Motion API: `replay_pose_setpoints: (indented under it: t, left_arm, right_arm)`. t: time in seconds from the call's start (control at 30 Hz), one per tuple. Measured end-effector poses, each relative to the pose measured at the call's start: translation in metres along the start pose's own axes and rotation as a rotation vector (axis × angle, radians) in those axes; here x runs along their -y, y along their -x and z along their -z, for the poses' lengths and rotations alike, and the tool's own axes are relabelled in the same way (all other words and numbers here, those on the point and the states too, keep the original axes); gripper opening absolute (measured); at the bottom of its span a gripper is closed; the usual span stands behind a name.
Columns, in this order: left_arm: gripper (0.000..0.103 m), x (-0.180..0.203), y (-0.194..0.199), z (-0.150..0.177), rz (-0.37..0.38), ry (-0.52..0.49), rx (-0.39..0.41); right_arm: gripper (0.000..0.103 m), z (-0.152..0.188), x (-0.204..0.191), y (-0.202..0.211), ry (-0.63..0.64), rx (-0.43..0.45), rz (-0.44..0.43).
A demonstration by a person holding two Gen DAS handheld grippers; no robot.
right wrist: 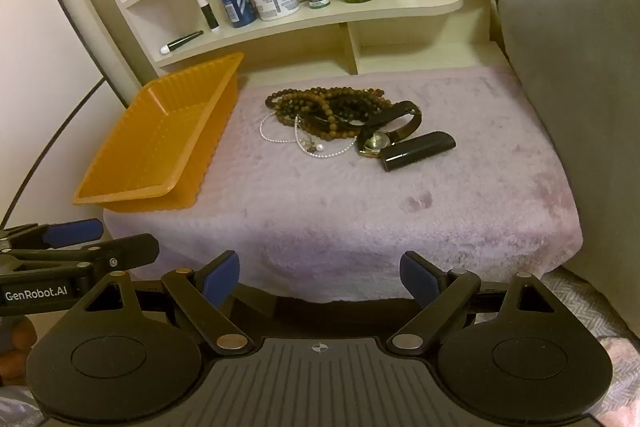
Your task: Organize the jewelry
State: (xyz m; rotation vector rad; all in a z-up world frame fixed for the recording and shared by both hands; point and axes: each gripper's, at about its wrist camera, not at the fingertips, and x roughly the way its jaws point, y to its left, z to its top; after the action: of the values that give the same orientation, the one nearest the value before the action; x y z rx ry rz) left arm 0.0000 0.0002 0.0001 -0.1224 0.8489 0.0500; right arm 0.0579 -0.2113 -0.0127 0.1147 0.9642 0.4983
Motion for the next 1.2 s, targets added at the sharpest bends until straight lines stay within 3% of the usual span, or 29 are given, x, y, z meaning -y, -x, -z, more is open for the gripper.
replay_pose_setpoints:
  t: [1.2]
  left_arm:
    - [0.087, -0.0002, 0.0003, -0.0004, 0.006, 0.007, -0.002]
  right_arm:
    - [0.088, -0.0019, -0.0015, 0.0003, 0.006, 0.001, 0.005]
